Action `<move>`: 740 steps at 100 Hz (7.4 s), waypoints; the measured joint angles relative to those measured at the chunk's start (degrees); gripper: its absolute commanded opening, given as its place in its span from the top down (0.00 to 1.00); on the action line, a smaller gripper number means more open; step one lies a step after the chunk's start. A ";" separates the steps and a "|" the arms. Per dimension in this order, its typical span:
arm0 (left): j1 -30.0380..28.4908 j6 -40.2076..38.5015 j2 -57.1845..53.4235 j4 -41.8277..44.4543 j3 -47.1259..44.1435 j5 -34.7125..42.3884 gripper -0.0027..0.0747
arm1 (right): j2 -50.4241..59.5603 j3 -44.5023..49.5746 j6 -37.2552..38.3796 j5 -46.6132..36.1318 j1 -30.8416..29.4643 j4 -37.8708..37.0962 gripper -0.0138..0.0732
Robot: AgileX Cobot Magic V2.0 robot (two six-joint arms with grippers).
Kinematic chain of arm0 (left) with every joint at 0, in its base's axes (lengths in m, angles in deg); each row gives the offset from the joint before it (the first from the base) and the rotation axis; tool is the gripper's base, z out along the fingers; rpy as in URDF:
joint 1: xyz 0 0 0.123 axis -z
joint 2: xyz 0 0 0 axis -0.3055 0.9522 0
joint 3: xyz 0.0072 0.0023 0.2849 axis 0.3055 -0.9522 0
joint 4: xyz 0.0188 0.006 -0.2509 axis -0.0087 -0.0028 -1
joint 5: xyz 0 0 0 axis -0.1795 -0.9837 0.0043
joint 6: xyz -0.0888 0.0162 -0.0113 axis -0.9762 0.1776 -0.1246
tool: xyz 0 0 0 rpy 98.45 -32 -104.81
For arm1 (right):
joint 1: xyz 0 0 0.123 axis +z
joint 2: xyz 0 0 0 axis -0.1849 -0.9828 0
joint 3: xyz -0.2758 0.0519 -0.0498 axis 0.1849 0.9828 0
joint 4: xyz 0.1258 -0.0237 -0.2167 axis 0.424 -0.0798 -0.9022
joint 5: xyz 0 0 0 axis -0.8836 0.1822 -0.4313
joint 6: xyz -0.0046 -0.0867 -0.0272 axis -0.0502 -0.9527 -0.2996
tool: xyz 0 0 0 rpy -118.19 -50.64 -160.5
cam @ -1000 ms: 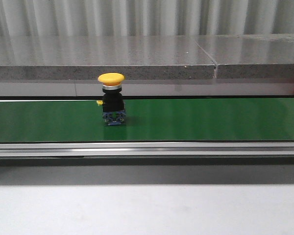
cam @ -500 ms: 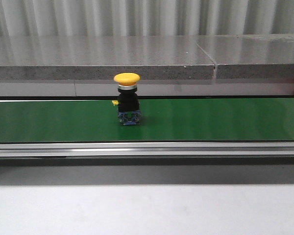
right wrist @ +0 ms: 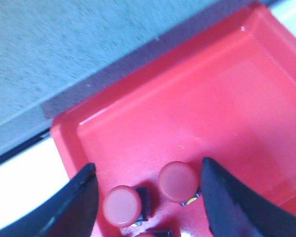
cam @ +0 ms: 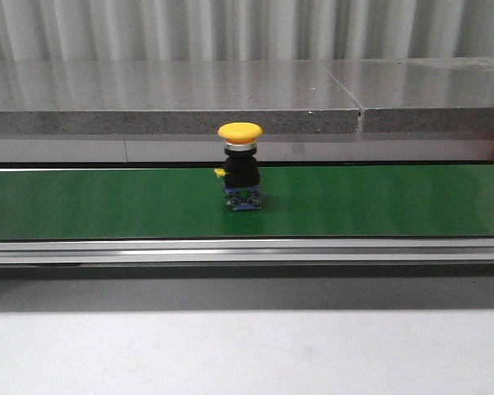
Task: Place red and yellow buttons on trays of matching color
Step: 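Move the right gripper back over the belt toward the yellow button, then lower the right gripper onto the yellow button and grasp it, then carry the yellow button into the yellow tray and release it, then move the right gripper back over the belt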
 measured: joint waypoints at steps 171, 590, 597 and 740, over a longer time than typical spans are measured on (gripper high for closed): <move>0.00 0.00 0.00 0.00 0.00 -0.09 0.99 | 26.64 21.24 -4.94 14.82 43.48 -2.91 0.30; 0.00 0.00 0.00 0.00 0.00 -0.09 0.99 | 5.68 34.64 11.18 -12.88 -11.67 4.57 0.44; 0.00 0.00 0.00 0.00 0.00 -0.09 0.99 | 5.57 34.64 11.16 -13.01 -11.67 4.70 0.31; 0.00 0.00 0.00 0.00 0.00 -0.09 0.99 | 30.05 34.64 -0.12 -8.16 16.85 -4.08 0.92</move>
